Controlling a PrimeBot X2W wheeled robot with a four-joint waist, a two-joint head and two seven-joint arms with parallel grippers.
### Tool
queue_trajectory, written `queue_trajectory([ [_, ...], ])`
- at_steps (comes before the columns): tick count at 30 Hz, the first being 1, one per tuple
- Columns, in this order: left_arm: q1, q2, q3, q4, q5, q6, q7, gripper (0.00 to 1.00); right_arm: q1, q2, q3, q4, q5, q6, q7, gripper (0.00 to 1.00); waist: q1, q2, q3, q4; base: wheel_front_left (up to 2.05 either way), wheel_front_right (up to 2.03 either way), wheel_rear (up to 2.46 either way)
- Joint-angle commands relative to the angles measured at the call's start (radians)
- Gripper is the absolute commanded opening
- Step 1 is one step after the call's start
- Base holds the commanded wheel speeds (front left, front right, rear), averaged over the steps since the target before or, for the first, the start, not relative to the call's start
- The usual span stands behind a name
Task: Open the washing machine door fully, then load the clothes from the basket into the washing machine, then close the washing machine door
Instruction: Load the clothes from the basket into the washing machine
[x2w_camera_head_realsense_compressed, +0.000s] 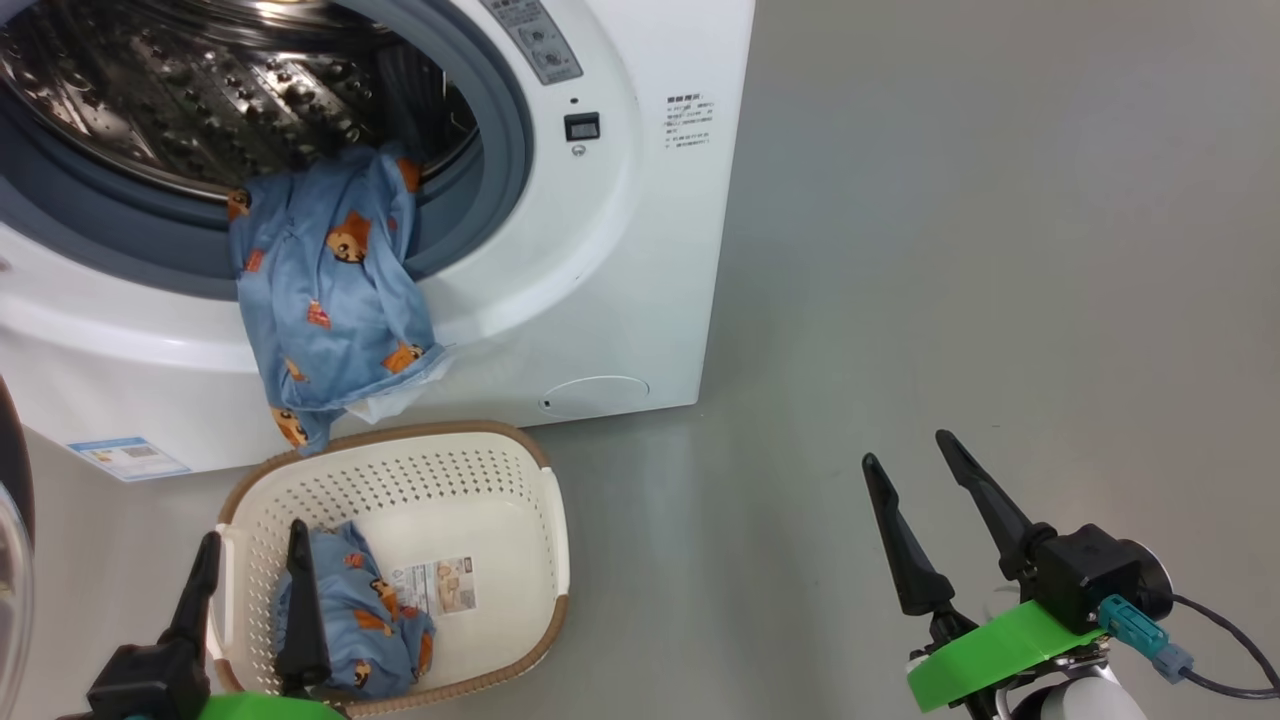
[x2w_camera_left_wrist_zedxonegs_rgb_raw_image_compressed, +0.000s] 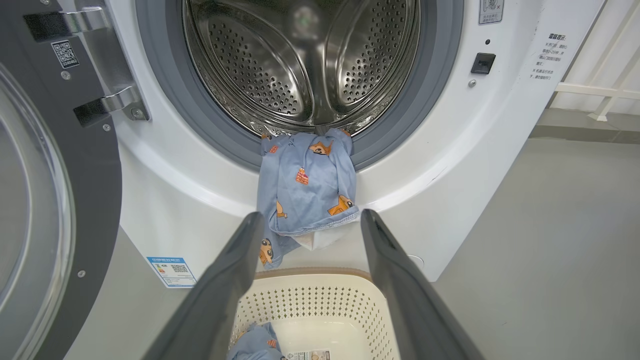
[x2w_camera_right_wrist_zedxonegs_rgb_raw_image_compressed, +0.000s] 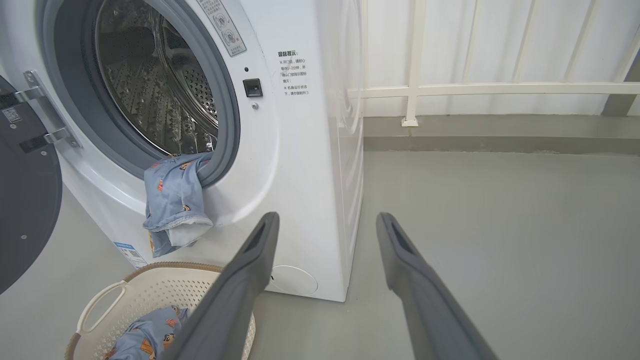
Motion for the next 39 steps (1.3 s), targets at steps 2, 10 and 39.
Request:
queue_trajectory([
  [2,-0.019,0.014,0.036,-0.012,-0.005,0.004,-0.008,1.0,0.003,0.001,0.032,-0.032,0.003,0.006,0.004,1.0,0.0,0.0,0.002,-0.004,0.0,0.0,0.0],
  [10,-0.033,0.013,0.036,-0.001,-0.01,0.004,-0.012,1.0,0.002,0.001,0.035,-0.04,0.006,0.006,0.004,1.0,0.0,0.0,0.015,-0.009,0.0,0.0,0.0],
  [39,-0.501,0.079,0.065,0.299,-0.109,-0.129,0.117,1.0,-0.124,0.001,0.05,-0.074,0.054,0.006,-0.033,1.0,0.0,0.0,0.326,-0.122,0.0,0.0,0.0],
])
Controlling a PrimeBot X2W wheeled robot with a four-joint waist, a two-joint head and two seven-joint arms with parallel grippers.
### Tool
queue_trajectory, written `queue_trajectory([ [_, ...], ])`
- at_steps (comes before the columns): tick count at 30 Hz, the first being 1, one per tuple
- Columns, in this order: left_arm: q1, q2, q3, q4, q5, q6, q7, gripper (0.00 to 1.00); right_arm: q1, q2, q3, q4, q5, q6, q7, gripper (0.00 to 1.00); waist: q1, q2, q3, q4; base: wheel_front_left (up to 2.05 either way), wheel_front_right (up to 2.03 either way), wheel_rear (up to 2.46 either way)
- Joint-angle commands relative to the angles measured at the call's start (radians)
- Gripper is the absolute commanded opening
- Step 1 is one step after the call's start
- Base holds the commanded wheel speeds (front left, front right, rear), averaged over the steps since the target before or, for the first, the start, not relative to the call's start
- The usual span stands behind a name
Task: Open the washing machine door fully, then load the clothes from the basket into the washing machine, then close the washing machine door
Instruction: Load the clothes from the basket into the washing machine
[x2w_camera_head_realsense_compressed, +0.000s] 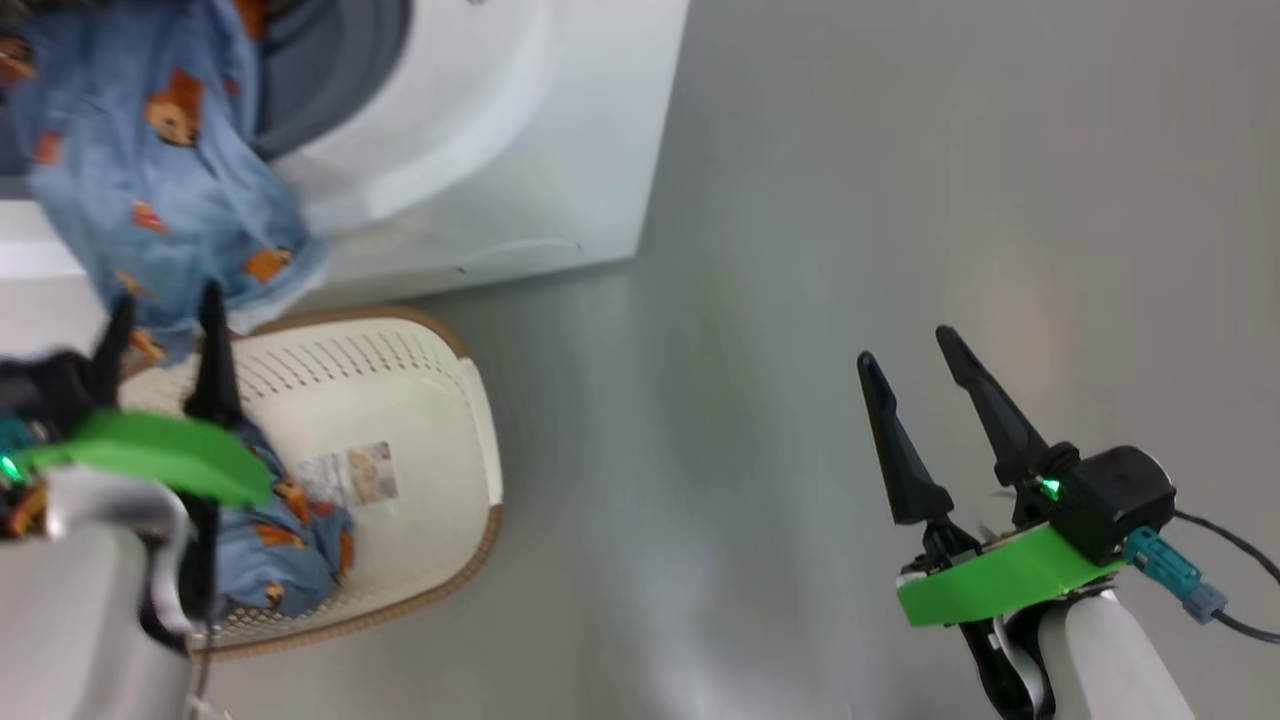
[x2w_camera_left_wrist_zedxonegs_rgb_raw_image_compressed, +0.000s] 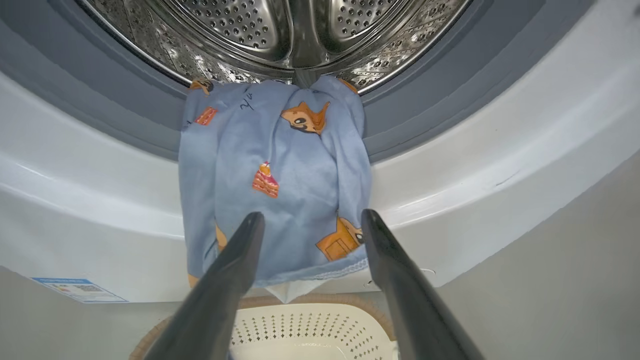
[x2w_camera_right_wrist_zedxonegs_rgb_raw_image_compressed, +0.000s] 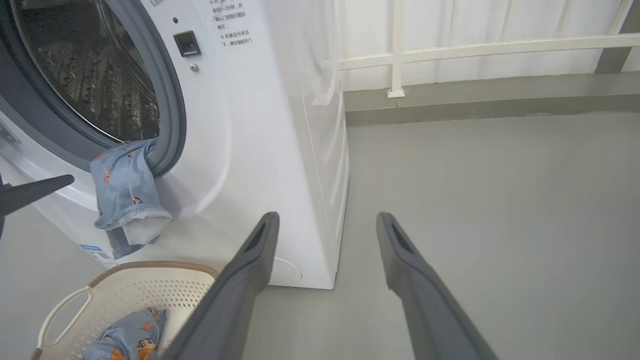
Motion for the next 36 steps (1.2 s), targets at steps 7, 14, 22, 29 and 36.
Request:
queue_trajectory([
  [7,-0.173,0.091,0.059,0.087,-0.026,-0.023,0.078,1.0,-0.041,0.001,0.047,-0.005,0.043,0.006,-0.021,1.0,0.0,0.0,0.123,-0.089,0.0,0.0,0.0],
  [14,-0.254,0.122,0.07,0.166,-0.033,-0.027,0.11,1.0,-0.061,0.001,0.055,-0.018,0.061,0.006,-0.021,1.0,0.0,0.0,0.14,-0.11,0.0,0.0,0.0],
  [22,-0.292,0.125,0.059,0.254,-0.031,-0.027,0.112,0.0,-0.058,0.001,0.059,-0.024,0.067,0.006,-0.022,1.0,0.0,0.0,0.128,-0.11,0.0,0.0,0.0],
  [29,-0.275,0.129,0.044,0.259,-0.036,-0.045,0.119,0.0,-0.048,0.001,0.055,-0.023,0.062,0.006,-0.022,1.0,0.0,0.0,0.112,-0.097,0.0,0.0,0.0],
  [36,-0.242,0.177,0.049,0.114,-0.054,-0.048,0.191,0.0,-0.038,0.001,0.056,-0.035,0.059,0.006,-0.022,1.0,0.0,0.0,0.099,-0.077,0.0,0.0,0.0],
])
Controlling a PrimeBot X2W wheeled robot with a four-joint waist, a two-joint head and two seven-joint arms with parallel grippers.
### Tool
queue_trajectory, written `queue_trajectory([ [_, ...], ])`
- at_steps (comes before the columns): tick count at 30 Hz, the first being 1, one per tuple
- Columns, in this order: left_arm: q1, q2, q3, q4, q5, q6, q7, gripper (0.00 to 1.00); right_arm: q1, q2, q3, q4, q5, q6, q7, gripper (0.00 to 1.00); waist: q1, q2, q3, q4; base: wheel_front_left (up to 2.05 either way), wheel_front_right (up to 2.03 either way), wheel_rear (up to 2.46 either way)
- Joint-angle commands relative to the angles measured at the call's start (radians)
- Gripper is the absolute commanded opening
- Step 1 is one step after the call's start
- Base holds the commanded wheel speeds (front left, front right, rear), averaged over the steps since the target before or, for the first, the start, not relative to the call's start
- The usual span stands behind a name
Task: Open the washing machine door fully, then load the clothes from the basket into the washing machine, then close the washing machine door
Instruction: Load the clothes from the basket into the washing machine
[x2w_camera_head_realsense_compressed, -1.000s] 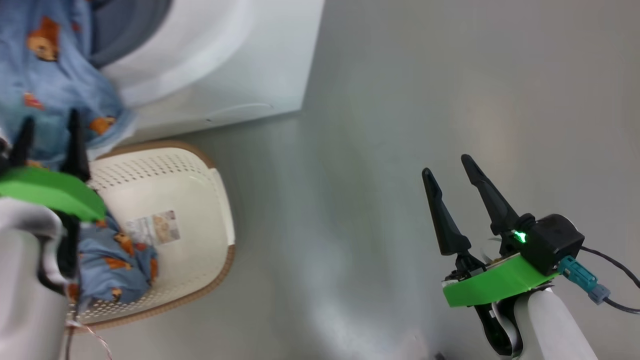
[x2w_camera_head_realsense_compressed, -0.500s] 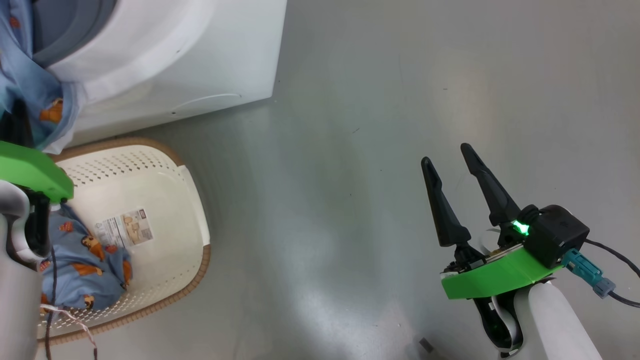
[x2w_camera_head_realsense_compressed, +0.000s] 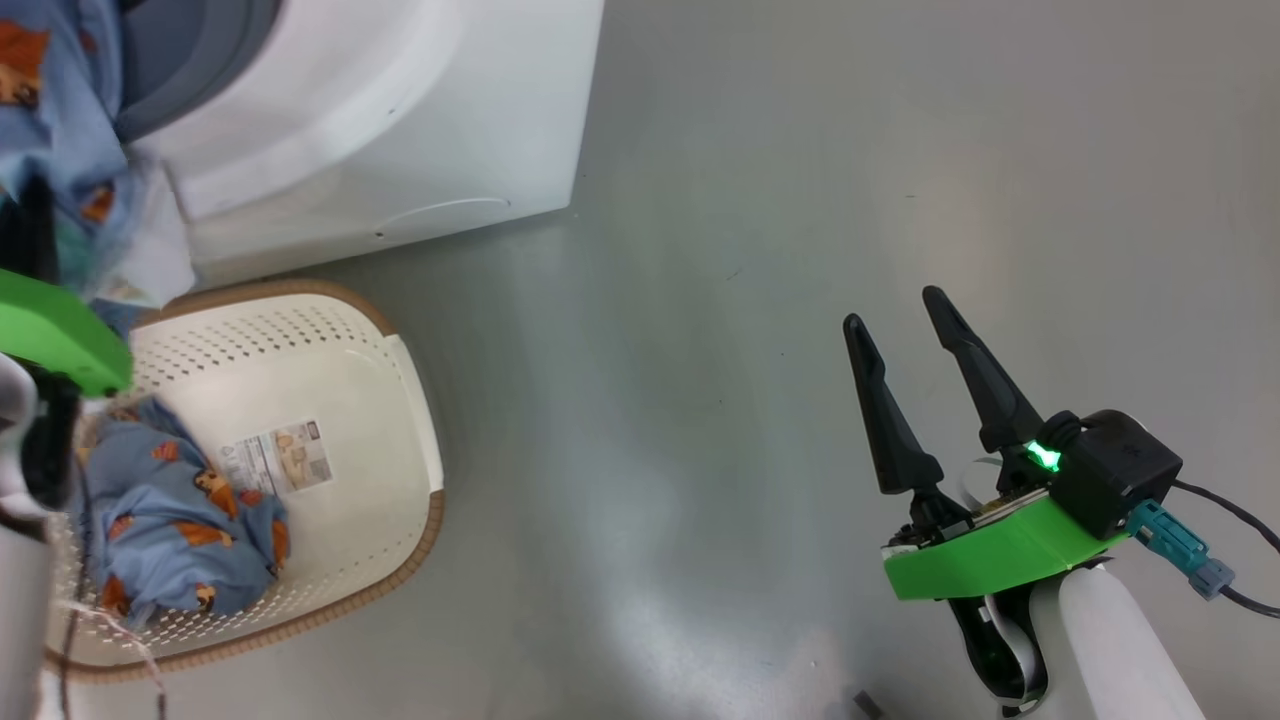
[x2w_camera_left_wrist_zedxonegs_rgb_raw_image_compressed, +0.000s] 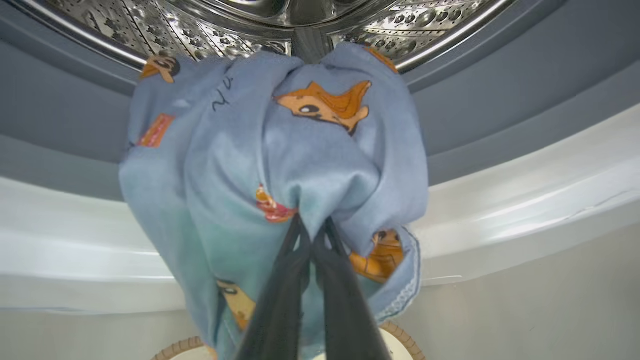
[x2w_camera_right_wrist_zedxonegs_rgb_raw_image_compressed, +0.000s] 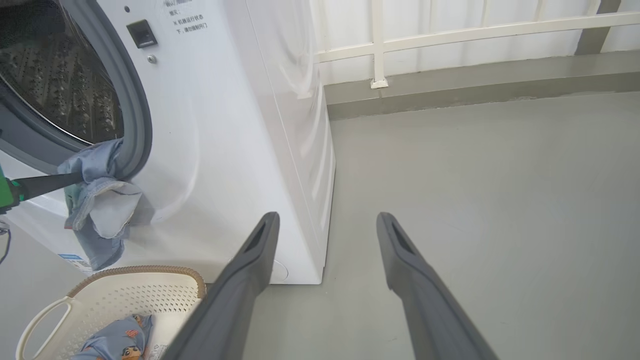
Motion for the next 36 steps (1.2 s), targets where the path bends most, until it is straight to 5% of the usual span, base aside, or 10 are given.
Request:
queue_trajectory([
  [1,0.014,0.07,0.037,-0.078,-0.014,-0.003,0.025,0.0,0.021,0.001,0.025,-0.028,-0.001,0.006,-0.012,1.0,0.0,-0.0001,-0.004,0.007,0.0,0.0,0.0],
  [11,-0.042,0.192,0.069,-0.318,-0.004,0.052,0.193,0.0,0.003,0.001,0.045,-0.036,0.004,0.006,-0.012,1.0,0.0,-0.0001,0.028,-0.009,0.0,0.0,0.0],
  [22,-0.231,0.283,0.091,-0.232,-0.007,0.058,0.323,0.0,-0.027,0.001,0.082,-0.042,0.039,0.006,-0.012,1.0,0.0,-0.0001,0.106,-0.091,0.0,0.0,0.0],
  [29,-0.408,0.326,0.087,-0.126,0.042,0.052,0.296,0.0,-0.054,0.001,0.12,-0.048,0.064,0.006,-0.012,1.0,0.0,-0.0001,0.175,-0.154,0.0,0.0,0.0],
  [36,-0.582,0.345,0.088,-0.006,0.11,0.07,0.161,0.0,-0.07,0.001,0.144,-0.052,0.092,0.006,-0.012,1.0,0.0,-0.0001,0.225,-0.208,0.0,0.0,0.0],
])
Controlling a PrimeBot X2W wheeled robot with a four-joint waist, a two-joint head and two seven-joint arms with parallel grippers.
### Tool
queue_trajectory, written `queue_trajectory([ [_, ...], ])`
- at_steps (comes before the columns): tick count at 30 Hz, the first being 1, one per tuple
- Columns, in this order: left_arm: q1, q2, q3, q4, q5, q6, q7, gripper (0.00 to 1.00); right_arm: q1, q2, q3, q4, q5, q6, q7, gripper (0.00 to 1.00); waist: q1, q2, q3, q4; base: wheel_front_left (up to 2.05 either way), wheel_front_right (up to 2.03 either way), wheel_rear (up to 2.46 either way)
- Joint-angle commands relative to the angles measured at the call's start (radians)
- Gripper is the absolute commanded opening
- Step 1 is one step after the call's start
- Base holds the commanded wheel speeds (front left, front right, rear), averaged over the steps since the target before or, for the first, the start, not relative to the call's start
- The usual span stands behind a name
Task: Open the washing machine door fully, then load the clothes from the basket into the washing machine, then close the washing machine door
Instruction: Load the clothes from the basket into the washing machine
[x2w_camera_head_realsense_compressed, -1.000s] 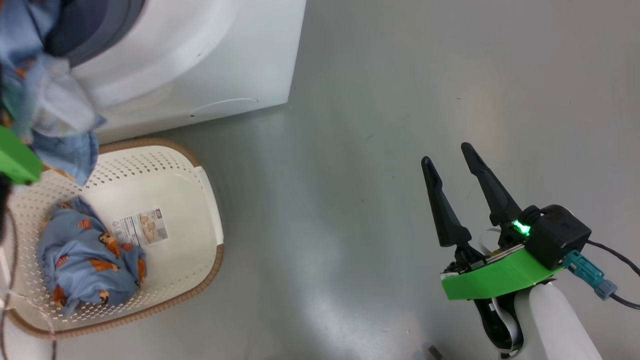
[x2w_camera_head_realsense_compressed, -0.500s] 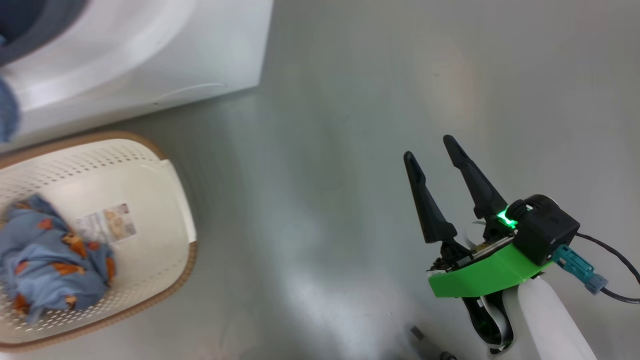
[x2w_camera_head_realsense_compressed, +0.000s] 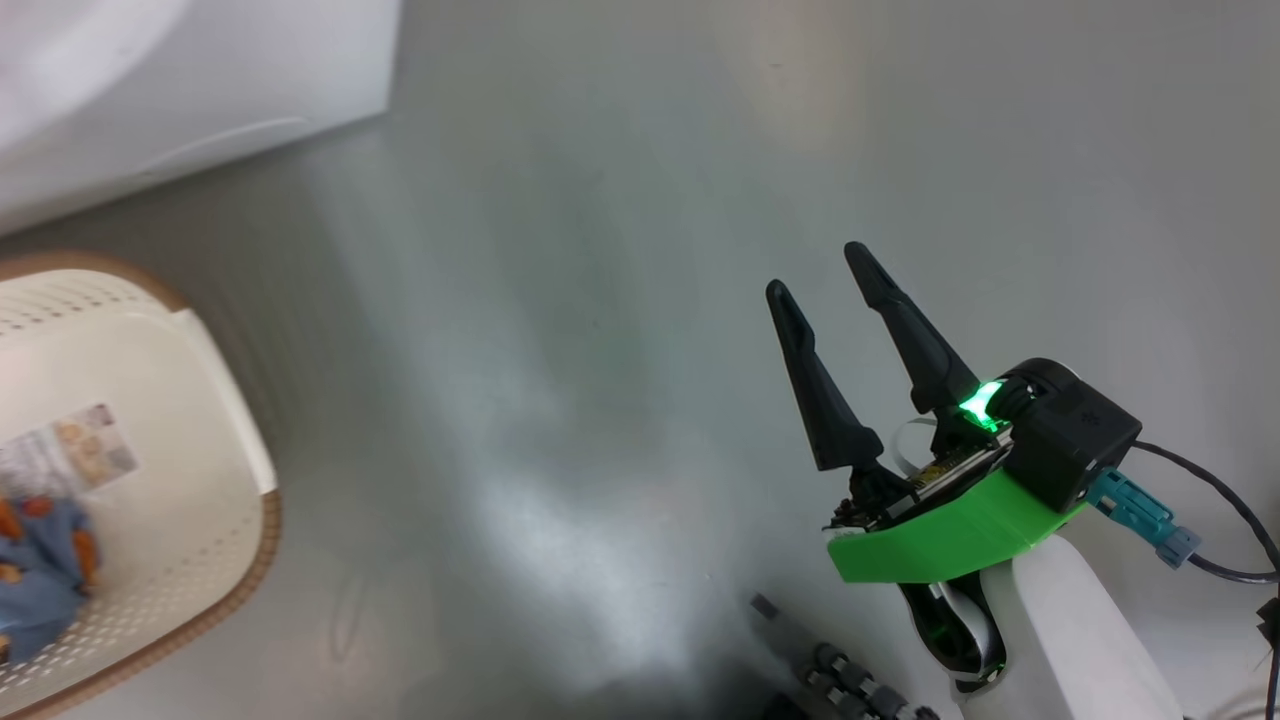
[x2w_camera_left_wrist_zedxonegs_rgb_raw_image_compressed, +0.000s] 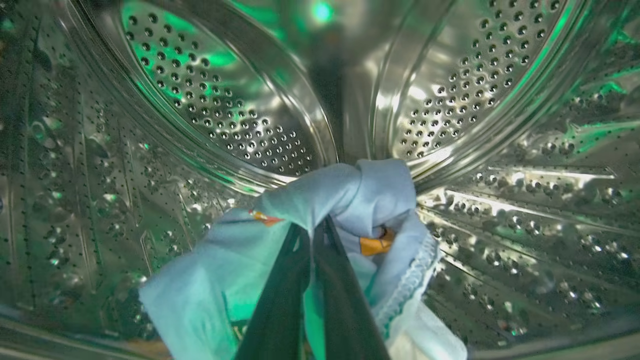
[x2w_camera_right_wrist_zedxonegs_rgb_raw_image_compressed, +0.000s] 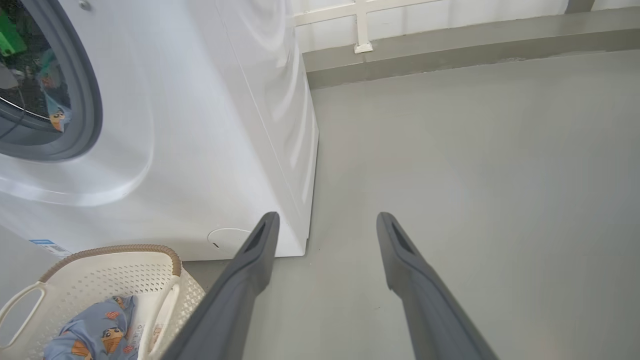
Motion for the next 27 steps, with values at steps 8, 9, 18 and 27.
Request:
queue_trajectory([
  [8,-0.166,0.079,-0.021,0.084,0.131,0.007,-0.28,0.0,0.004,0.001,0.027,-0.028,0.027,0.006,-0.012,1.0,0.0,-0.0001,0.064,-0.055,0.0,0.0,0.0],
  [9,-0.18,0.077,-0.026,0.098,0.138,0.003,-0.306,0.0,0.003,0.001,0.028,-0.028,0.027,0.006,-0.012,1.0,0.0,-0.0001,0.066,-0.055,0.0,0.0,0.0],
  [18,-0.204,0.032,-0.059,0.275,0.113,-0.055,-0.314,0.0,0.002,0.001,0.028,-0.021,0.018,0.006,-0.012,1.0,0.0,-0.0001,0.065,-0.029,0.0,0.0,0.0],
  [27,-0.187,-0.014,-0.069,0.356,0.073,-0.092,-0.312,1.0,0.003,0.001,0.019,-0.014,-0.007,0.006,-0.012,1.0,0.0,-0.0001,0.036,0.005,0.0,0.0,0.0],
])
